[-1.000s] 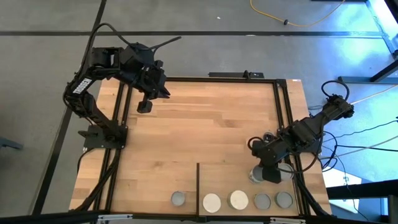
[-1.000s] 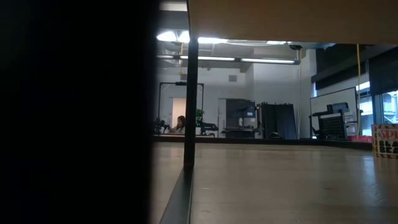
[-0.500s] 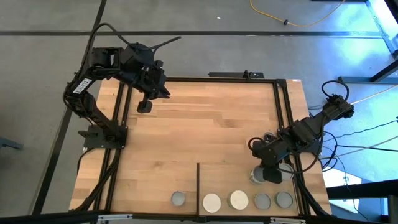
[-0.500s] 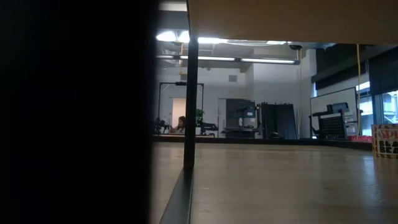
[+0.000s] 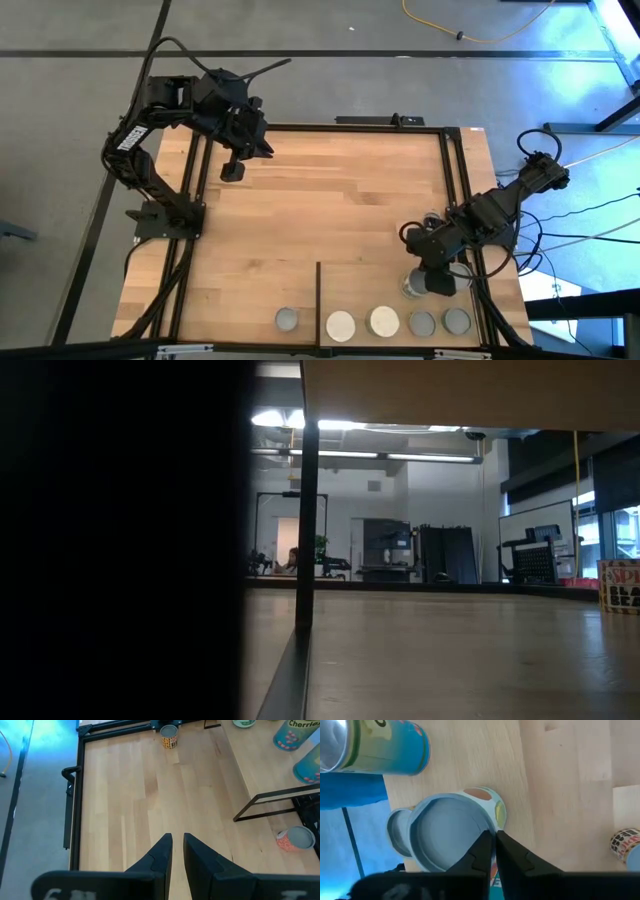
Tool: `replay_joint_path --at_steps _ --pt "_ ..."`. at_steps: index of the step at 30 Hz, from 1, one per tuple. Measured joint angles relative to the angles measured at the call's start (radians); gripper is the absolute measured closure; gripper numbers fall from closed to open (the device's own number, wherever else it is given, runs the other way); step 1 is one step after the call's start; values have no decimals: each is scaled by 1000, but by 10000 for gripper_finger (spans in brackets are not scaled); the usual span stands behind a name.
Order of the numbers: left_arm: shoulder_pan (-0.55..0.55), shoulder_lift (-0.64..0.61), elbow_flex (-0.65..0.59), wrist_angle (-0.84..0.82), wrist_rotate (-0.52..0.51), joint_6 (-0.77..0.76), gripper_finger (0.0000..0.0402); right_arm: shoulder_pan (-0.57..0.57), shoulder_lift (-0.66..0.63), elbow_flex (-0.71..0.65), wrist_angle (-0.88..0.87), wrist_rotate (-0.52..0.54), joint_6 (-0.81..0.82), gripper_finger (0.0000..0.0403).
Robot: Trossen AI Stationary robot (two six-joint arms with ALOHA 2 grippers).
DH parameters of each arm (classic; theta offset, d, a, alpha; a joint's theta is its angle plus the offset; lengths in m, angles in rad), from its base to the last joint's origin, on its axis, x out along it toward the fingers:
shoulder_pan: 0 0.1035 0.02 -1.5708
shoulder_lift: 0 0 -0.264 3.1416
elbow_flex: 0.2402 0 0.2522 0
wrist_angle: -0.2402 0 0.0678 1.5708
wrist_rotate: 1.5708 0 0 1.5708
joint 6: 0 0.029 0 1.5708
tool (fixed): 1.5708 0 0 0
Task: Pick and place cans onto a shelf
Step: Put the canned mixed vegetables on the shelf
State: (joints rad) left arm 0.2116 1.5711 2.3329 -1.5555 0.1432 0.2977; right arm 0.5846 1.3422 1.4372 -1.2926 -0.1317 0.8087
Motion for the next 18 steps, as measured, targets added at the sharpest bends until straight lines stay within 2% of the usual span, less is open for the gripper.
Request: replay_joint_path --at_steps 6,14,18 --pt "0 0 0 0 0 0 363 0 0 0 0 37 -2 390" --pt "0 0 0 0 0 0 363 0 0 0 2 50 -2 348" --pt "0 0 0 0 0 0 363 0 0 0 2 51 -5 343"
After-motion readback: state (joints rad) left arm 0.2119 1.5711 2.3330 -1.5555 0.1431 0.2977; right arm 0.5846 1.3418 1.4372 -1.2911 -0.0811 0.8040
